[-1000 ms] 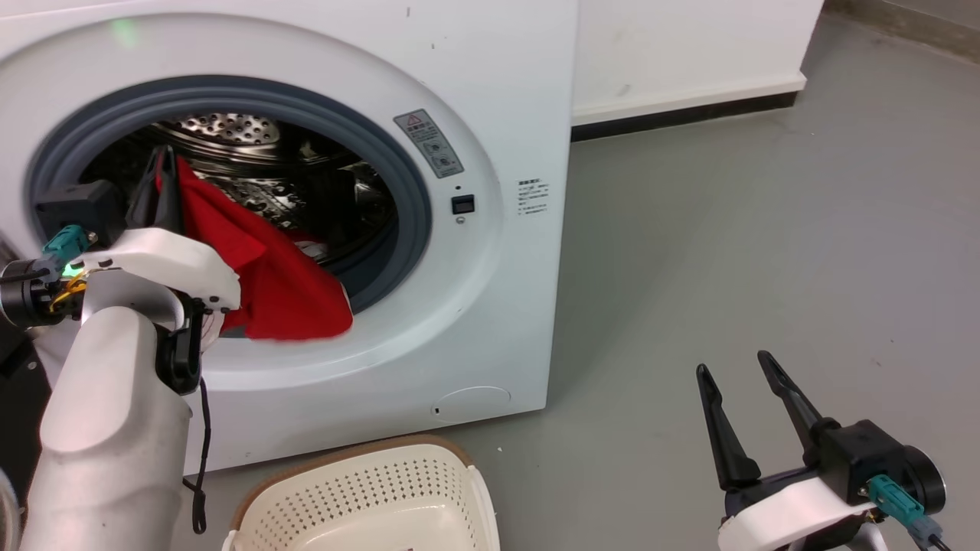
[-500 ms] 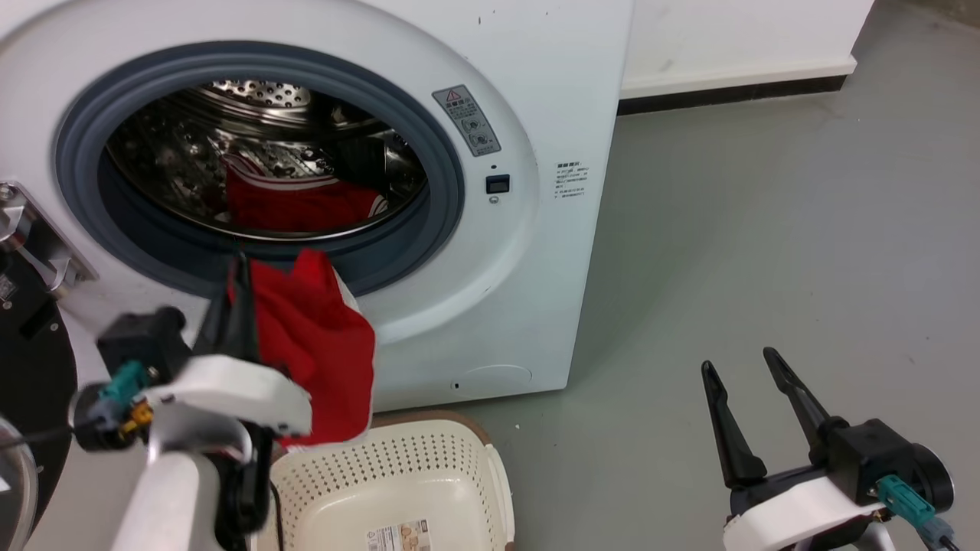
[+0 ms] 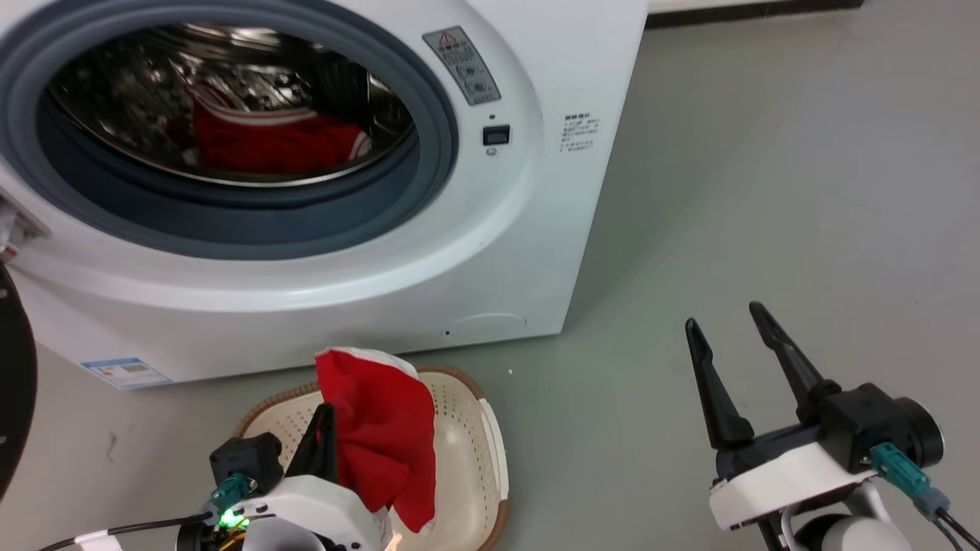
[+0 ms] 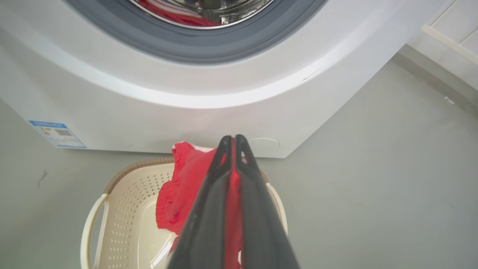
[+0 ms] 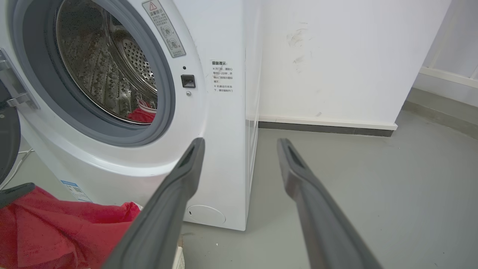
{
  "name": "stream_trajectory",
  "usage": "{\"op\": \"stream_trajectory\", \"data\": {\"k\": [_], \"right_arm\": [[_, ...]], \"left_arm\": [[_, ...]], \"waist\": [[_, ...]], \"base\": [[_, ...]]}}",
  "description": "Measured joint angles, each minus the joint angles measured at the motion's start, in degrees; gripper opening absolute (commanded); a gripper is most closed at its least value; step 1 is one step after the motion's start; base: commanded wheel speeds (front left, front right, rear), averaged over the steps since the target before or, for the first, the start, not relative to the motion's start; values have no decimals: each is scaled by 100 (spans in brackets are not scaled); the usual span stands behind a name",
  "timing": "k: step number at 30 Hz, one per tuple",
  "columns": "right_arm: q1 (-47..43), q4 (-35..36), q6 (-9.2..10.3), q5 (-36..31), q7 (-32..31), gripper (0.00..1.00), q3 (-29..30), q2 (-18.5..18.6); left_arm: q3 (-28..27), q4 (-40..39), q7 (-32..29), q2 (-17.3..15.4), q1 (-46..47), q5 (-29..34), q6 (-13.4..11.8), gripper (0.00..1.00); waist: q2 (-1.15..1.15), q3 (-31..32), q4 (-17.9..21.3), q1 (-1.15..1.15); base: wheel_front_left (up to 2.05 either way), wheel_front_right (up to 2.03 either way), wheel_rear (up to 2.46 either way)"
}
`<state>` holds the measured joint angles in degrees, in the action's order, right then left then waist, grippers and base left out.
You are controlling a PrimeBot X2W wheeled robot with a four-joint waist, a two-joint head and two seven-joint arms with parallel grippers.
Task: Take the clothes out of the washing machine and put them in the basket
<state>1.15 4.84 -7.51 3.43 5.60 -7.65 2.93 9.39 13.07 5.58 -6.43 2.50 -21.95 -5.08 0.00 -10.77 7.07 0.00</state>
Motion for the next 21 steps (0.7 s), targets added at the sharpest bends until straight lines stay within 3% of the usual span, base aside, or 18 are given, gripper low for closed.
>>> {"op": "stream_trajectory", "data": {"k": [9, 21], "right_arm": [[558, 124, 0, -42, 97, 100, -119, 1], [1193, 43, 0, 75, 347, 100, -270, 1]], "left_arm": [[-133, 1486, 620, -8, 893, -97, 157, 0], [-333, 3655, 882, -216, 2321, -100, 260, 0]], "waist": [[0, -983, 155, 1], [0, -2423, 442, 1]], "base": [[0, 0, 0], [0, 0, 0]]}}
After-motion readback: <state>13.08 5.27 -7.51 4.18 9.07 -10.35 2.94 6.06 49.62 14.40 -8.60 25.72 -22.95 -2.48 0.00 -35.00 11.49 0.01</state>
